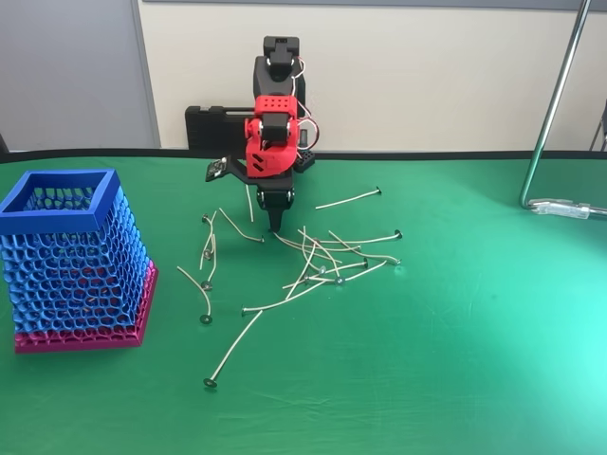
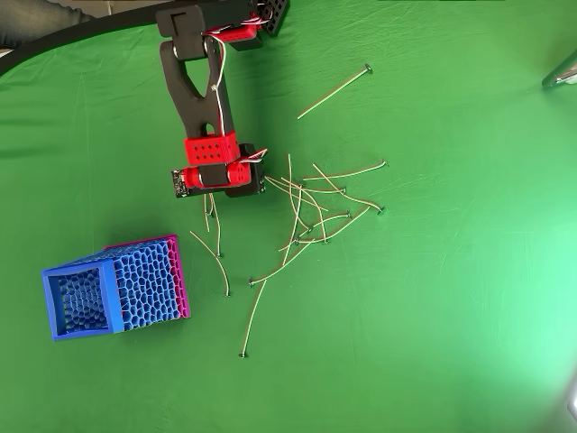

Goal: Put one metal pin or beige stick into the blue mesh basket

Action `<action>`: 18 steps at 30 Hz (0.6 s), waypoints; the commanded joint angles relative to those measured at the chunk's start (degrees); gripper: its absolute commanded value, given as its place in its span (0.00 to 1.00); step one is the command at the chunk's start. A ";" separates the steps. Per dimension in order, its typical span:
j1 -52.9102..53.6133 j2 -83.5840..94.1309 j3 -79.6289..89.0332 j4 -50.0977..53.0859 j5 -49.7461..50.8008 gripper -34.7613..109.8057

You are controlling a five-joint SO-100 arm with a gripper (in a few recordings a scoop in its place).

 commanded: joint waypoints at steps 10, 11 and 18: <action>0.35 0.00 -2.81 0.35 -0.62 0.30; 0.35 0.00 -2.81 0.35 -0.62 0.30; 0.44 -0.62 -3.16 0.35 -0.79 0.28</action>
